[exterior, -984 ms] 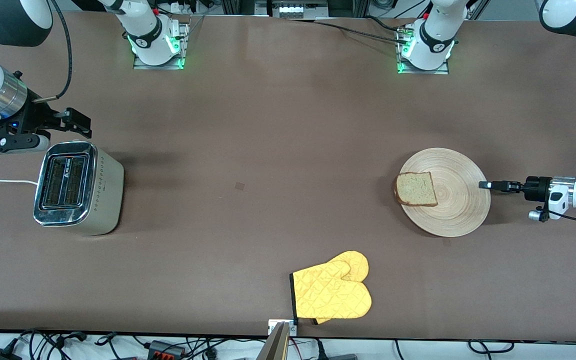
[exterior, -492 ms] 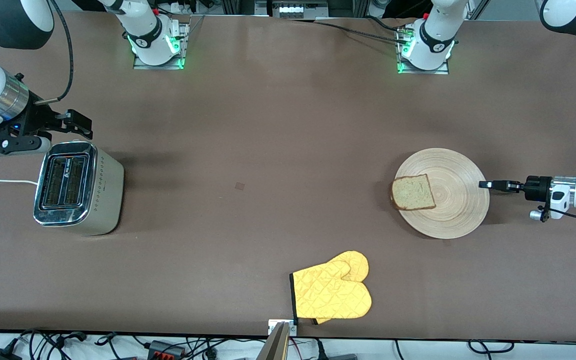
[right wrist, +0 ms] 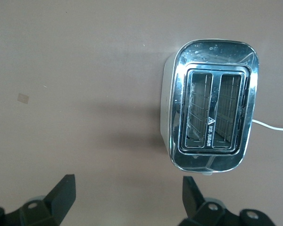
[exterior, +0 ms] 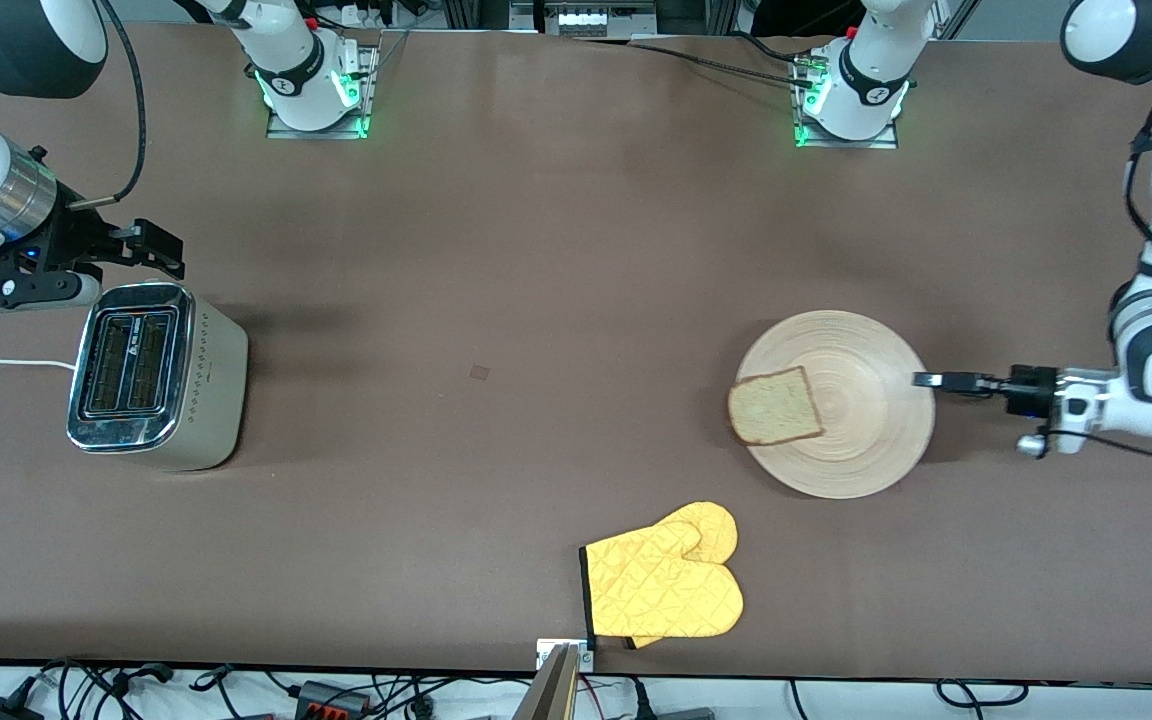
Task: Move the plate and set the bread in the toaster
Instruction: 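Push the wooden plate with the left gripper toward the toaster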
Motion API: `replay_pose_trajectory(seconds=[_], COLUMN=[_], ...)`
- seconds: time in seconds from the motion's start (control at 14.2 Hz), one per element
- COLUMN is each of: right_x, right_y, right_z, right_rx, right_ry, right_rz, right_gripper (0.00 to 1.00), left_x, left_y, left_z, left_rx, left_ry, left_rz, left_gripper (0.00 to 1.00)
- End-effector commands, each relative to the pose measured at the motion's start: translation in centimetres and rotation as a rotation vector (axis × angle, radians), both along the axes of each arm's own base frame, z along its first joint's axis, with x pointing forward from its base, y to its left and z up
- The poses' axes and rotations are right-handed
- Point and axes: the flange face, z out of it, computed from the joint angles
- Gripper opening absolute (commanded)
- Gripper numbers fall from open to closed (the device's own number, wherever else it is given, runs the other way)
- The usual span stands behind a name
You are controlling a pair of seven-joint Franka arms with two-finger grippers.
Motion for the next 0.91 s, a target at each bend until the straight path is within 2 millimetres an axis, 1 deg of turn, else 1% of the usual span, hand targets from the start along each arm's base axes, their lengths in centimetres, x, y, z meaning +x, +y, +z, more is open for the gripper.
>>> replay_pose_trajectory(seconds=[0.0, 0.14, 0.21, 0.28, 0.35, 0.42, 0.56, 0.63, 0.77, 0.84], right_x=[-0.1, -0.1, 0.0, 0.0, -0.1, 0.0, 0.1, 0.4, 0.7, 0.7], right_y=[0.1, 0.1, 0.2, 0.2, 0.2, 0.2, 0.4, 0.6, 1.8, 2.0], right_z=[0.6, 0.6, 0.5, 0.5, 0.5, 0.4, 0.1, -0.6, -1.6, -1.7], right_rx=[0.011, 0.013, 0.013, 0.013, 0.013, 0.013, 0.012, 0.013, 0.015, 0.022], right_ry=[-0.019, -0.019, -0.019, -0.018, -0.016, -0.016, -0.013, -0.002, 0.013, 0.016], right_rz=[-0.004, -0.004, -0.003, -0.003, -0.003, -0.003, 0.0, 0.003, 0.021, 0.022], right_gripper=[1.0, 1.0, 1.0, 1.0, 1.0, 1.0, 1.0, 1.0, 1.0, 1.0], left_x=[0.9, 1.4, 1.5, 1.6, 1.8, 1.8, 2.0, 1.7, 1.3, 0.9], left_y=[-5.5, -9.4, -11.9, -14.8, -18.2, -21.3, -25.3, -28.0, -31.1, -32.5], left_z=[1.0, 1.4, 1.3, 1.1, 1.2, 1.3, 0.2, -0.1, -0.3, -0.5], left_rx=[-0.066, -0.096, -0.127, -0.156, -0.188, -0.223, -0.264, -0.267, -0.242, -0.239], left_ry=[0.047, 0.063, 0.072, 0.082, 0.084, 0.089, 0.1, 0.097, 0.087, 0.091], left_rz=[-0.026, -0.058, -0.079, -0.094, -0.102, -0.106, -0.06, -0.077, -0.093, -0.107], left_gripper=[0.01, 0.01, 0.01, 0.01, 0.01, 0.0, 0.0, 0.0, 0.0, 0.0])
